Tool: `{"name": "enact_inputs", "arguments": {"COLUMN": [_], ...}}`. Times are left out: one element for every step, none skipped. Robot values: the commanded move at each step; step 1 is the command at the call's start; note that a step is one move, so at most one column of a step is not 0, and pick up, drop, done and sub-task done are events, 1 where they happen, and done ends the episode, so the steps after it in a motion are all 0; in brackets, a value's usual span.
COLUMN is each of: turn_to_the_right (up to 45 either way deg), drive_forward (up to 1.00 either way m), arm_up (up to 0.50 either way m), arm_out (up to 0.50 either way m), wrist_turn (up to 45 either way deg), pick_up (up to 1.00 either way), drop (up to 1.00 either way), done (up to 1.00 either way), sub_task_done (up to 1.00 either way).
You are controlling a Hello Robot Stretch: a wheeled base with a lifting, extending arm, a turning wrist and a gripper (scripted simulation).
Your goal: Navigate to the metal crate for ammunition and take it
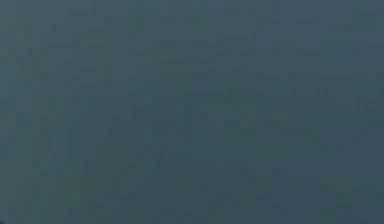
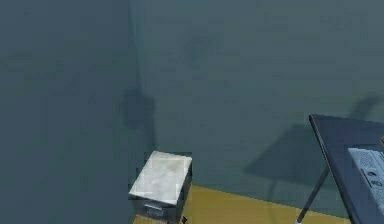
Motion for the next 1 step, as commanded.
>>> {"name": "enact_inputs", "arguments": {"turn_to_the_right": [0.0], "drive_forward": [0.0], "arm_up": [0.0], "arm_out": [0.0], "wrist_turn": [0.0], "pick_up": [0.0], "drop": [0.0], "done": [1.0], "sub_task_done": [0.0]}}
